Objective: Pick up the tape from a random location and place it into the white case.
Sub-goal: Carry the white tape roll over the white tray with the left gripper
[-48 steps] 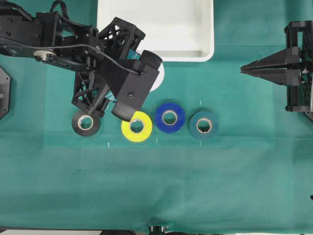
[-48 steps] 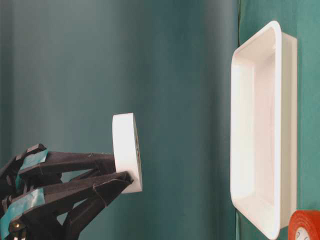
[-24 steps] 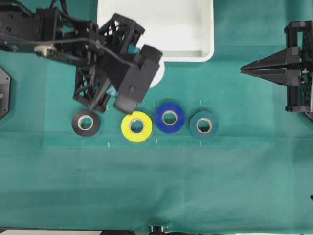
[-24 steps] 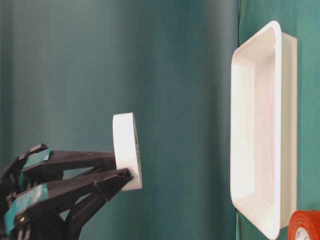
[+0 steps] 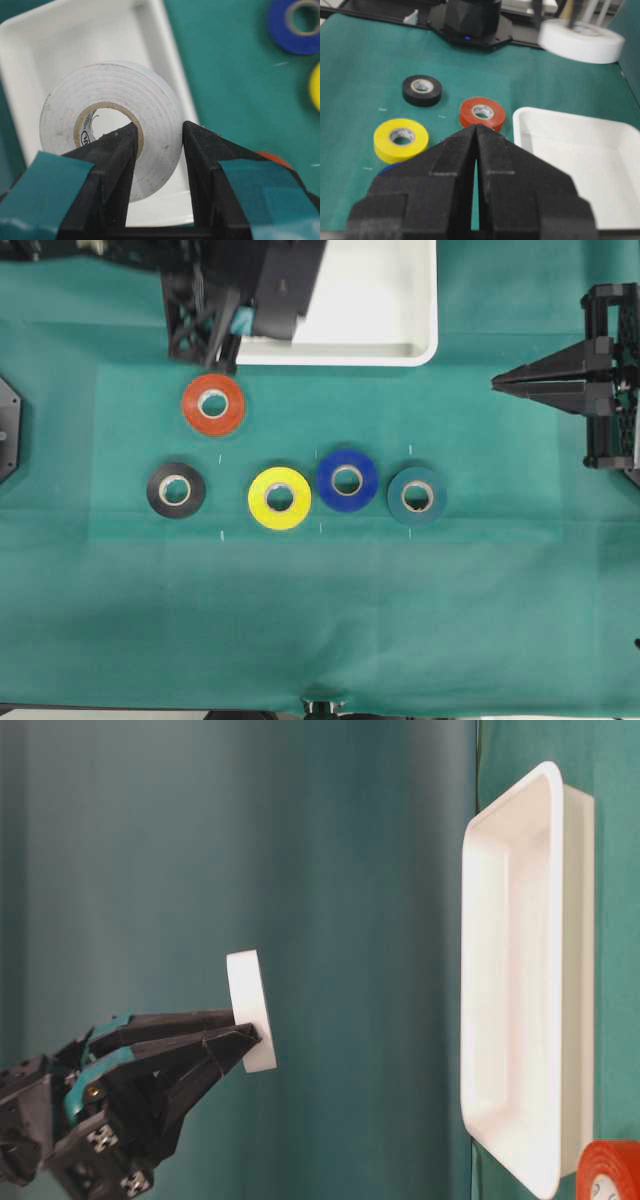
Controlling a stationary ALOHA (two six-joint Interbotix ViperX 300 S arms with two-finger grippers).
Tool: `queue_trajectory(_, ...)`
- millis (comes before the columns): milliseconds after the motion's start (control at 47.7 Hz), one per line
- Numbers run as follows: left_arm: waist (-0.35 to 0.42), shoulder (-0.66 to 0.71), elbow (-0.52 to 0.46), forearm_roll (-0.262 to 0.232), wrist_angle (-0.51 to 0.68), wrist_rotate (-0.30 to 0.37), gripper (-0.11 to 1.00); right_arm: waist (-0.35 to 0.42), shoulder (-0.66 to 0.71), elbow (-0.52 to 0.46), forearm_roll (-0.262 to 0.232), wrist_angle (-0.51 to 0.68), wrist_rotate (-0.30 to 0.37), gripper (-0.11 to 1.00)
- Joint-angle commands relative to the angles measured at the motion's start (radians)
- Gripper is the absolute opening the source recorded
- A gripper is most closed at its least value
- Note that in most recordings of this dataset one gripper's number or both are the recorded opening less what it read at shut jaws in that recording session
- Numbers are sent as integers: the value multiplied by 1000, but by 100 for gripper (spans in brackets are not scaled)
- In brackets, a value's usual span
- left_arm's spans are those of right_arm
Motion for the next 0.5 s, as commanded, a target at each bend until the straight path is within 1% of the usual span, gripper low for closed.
queue_trajectory(0, 15, -21, -34, 2, -12, -2, 26, -2, 2, -21, -2, -2, -2, 0)
queue_trajectory(210, 32, -20, -34, 2, -12, -2, 26, -2, 2, -21, -2, -2, -3, 0)
queue_trajectory(482, 31, -20, -34, 2, -12, -3, 26, -2, 2, -23, -2, -2, -3, 0)
